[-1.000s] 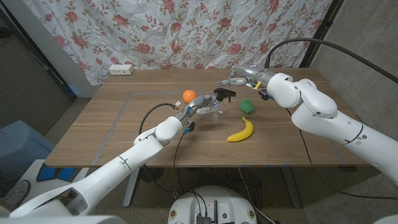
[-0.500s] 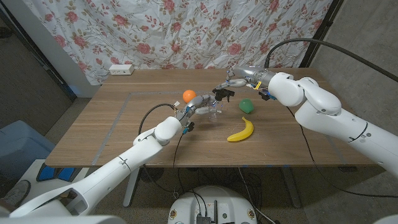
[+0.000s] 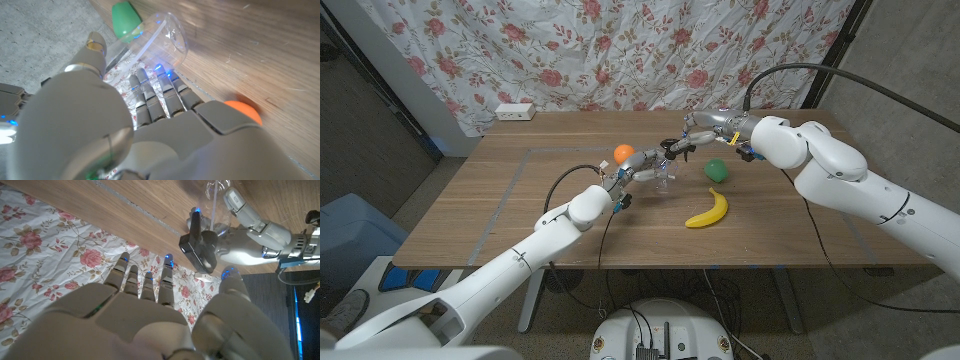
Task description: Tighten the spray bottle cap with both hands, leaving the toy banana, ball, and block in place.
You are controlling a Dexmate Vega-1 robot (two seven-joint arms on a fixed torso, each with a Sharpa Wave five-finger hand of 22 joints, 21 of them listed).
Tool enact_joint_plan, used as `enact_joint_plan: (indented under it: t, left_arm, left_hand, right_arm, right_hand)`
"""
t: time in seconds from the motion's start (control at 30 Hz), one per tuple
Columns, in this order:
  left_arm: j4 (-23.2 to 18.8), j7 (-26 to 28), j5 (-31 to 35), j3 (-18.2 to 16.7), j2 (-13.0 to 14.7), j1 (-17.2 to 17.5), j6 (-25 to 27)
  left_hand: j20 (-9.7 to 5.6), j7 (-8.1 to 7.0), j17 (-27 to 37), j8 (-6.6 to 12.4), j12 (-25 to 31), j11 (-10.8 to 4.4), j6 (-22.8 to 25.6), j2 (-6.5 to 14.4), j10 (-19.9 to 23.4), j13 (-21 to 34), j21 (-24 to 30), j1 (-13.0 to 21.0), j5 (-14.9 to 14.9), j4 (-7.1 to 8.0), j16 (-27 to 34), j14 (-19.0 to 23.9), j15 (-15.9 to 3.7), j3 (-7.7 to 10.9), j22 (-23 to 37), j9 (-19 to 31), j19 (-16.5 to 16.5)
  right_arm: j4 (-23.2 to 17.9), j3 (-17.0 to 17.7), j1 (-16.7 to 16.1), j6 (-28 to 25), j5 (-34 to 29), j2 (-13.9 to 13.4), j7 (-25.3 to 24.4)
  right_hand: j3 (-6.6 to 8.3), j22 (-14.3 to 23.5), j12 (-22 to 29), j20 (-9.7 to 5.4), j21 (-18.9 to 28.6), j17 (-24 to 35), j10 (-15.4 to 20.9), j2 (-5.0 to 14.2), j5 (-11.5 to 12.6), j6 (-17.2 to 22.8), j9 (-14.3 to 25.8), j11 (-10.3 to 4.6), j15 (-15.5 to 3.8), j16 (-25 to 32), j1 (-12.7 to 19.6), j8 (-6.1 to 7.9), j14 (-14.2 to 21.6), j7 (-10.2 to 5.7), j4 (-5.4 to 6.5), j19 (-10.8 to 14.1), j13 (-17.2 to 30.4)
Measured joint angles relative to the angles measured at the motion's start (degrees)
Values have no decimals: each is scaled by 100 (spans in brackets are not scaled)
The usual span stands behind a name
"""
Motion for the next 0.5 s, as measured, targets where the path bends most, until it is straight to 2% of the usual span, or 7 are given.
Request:
enact_joint_plan:
  t: [0.03,0.13,0.17,0.2,0.27,0.4,0.5]
  left_arm:
    - [3,-5,-2,1,-1,-2,-2]
    - [40,-9,-7,10,-18,-22,-10]
    - [40,-11,-9,10,-18,-22,-17]
    - [60,-13,-10,14,-27,-32,-22]
    - [94,-15,-11,24,-47,-49,-30]
    - [130,-21,-11,36,-66,-71,-48]
    - [164,-26,-11,48,-86,-91,-54]
  left_hand:
    - [-20,0,0,0,0,0,0,0,0,5,0,0,0,0,0,0,0,0,0,-1,19]
    - [-29,6,0,0,-1,0,6,0,0,12,0,0,0,0,0,0,0,0,0,-7,29]
    - [-29,6,0,0,-3,0,6,0,0,13,0,0,0,0,0,0,0,0,0,-7,29]
    - [-29,6,0,0,-4,0,6,0,0,13,0,0,0,-10,0,0,0,10,0,-13,29]
    - [-29,6,0,0,-4,-1,6,0,0,13,0,0,0,-20,0,0,0,20,0,-17,29]
    - [-29,6,3,0,-18,-10,6,0,9,14,0,0,-1,-20,0,0,0,20,0,-17,28]
    - [-29,6,14,0,-23,-10,7,0,9,14,0,0,-5,-20,0,0,0,20,0,-16,29]
  right_arm:
    - [14,-14,10,0,-4,8,3]
    - [49,-42,29,5,-57,29,34]
    - [69,-57,34,5,-57,41,34]
    - [85,-67,37,5,-82,52,43]
    - [110,-82,40,5,-121,71,47]
    - [146,-109,41,-17,-172,121,47]
    - [162,-122,33,-92,-237,163,26]
  right_hand:
    - [17,0,0,0,0,0,0,-67,0,0,0,0,0,0,67,0,0,0,-17,0,0]
    - [51,0,0,0,0,0,0,-35,0,-7,0,0,0,0,111,0,0,-37,-32,0,0]
    - [70,0,0,0,0,0,0,-102,0,12,6,0,-3,0,182,0,-2,-73,-31,0,0]
    - [89,0,7,0,0,-10,0,-75,0,11,21,0,-20,0,268,6,-20,-73,-23,0,0]
    - [123,0,29,0,0,-26,0,-117,0,80,27,0,-20,0,388,74,-20,-137,-22,0,23]
    - [203,0,68,0,0,-26,65,-165,0,444,78,-64,-61,0,572,257,21,-100,13,1,20]
    - [240,0,109,0,0,-26,130,-185,0,697,105,-80,-92,0,592,383,56,-114,51,1,10]
